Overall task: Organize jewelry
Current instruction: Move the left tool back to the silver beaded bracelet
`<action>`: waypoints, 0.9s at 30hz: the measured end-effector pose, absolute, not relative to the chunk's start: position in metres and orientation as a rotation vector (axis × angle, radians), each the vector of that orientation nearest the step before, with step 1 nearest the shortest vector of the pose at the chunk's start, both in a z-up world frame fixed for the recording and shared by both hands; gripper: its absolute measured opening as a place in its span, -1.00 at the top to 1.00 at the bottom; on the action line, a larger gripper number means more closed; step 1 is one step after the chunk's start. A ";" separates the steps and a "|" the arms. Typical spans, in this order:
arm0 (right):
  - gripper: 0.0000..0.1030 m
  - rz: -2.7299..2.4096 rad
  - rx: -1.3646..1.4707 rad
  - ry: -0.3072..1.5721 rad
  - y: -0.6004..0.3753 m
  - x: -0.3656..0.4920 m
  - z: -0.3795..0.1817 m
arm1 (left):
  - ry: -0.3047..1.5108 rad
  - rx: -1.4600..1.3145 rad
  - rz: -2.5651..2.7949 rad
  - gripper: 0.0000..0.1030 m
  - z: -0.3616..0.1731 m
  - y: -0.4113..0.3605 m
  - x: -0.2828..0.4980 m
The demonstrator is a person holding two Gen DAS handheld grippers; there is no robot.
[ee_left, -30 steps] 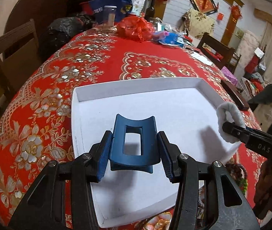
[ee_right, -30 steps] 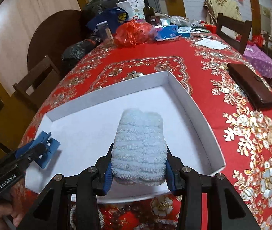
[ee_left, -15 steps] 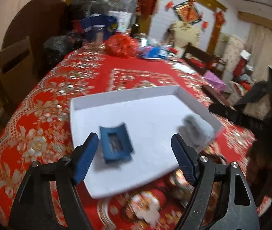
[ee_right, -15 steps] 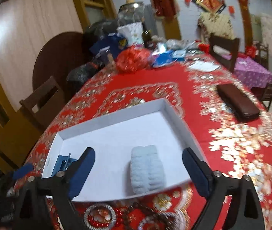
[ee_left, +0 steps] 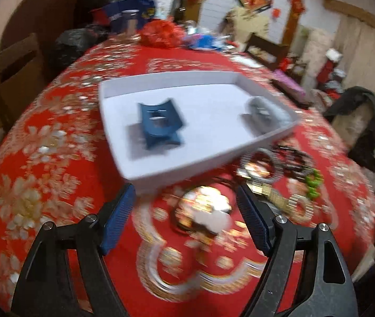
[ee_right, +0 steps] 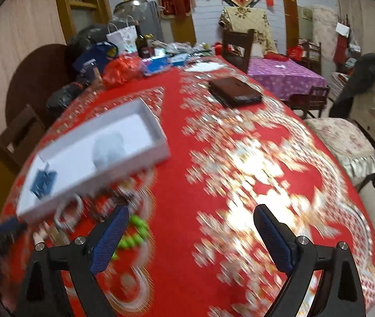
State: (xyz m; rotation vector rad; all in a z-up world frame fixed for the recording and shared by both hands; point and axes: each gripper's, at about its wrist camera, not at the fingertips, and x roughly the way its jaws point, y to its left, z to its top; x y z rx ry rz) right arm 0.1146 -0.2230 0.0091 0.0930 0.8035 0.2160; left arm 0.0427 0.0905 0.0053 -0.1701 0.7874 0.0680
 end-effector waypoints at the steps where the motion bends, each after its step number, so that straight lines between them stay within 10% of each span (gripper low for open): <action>1: -0.83 0.210 0.097 0.810 -0.227 0.111 0.006 | 0.791 -0.177 0.092 -0.54 0.004 0.096 0.046; 27: -0.99 0.199 0.008 0.900 -0.219 0.095 -0.031 | 0.864 -0.270 0.202 -0.62 -0.020 0.190 0.174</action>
